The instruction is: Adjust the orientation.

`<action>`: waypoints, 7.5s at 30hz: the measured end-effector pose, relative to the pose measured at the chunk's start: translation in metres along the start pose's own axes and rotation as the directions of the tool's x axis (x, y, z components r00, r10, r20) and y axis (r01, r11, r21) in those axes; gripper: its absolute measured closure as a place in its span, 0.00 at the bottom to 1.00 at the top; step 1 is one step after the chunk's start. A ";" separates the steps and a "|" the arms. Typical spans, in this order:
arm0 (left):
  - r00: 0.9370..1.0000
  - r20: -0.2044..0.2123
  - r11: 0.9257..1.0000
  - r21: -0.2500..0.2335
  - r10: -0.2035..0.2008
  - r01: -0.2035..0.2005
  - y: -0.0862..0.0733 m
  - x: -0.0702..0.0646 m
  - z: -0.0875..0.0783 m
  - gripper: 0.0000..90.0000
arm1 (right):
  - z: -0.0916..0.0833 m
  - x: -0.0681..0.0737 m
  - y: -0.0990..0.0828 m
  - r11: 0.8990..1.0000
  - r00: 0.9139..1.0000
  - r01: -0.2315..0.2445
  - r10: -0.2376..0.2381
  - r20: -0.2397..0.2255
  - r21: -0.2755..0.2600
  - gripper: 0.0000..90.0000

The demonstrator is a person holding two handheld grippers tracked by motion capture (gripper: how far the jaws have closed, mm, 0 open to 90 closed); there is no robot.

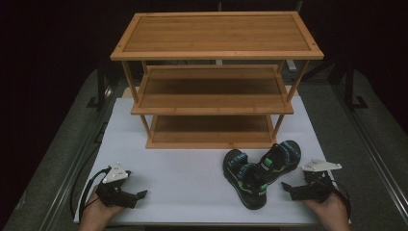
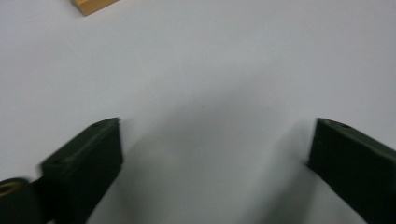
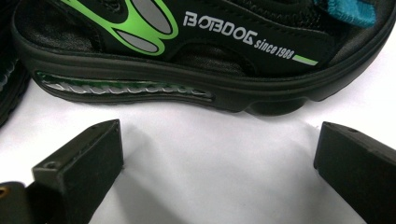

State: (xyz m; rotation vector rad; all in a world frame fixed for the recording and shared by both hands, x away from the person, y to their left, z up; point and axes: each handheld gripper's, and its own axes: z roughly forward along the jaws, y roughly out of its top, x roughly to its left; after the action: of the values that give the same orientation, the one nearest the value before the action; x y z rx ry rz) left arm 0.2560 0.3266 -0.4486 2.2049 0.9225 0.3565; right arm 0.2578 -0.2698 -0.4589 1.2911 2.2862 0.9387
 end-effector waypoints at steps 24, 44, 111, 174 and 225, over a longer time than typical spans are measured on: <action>0.998 0.051 0.998 -0.055 0.029 -0.026 0.052 -0.023 -0.001 0.18 | 0.000 0.000 0.000 1.000 1.000 -0.001 0.001 -0.001 -0.001 0.01; 0.988 0.125 0.994 -0.071 0.089 -0.080 0.095 -0.046 0.015 0.18 | 0.000 0.000 0.000 1.000 1.000 0.001 -0.001 -0.002 -0.001 0.01; 0.865 0.437 0.967 -0.044 0.245 -0.251 0.228 -0.160 0.123 0.53 | 0.000 0.000 0.000 1.000 1.000 -0.001 0.001 -0.003 -0.003 0.01; 0.826 0.477 0.941 -0.003 0.299 -0.339 0.216 -0.113 0.084 0.77 | 0.000 0.000 0.000 1.000 1.000 -0.002 0.002 -0.003 -0.003 0.01; 0.796 0.535 0.946 -0.015 0.282 -0.325 0.181 -0.036 0.093 0.66 | 0.000 0.000 0.000 1.000 1.000 -0.001 0.001 -0.001 -0.004 0.01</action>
State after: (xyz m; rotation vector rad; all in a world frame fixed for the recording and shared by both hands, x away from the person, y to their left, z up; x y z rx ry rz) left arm 0.3685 0.1642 -0.3864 2.3419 0.2774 -0.1577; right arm 0.2577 -0.2700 -0.4593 1.2904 2.2838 0.9440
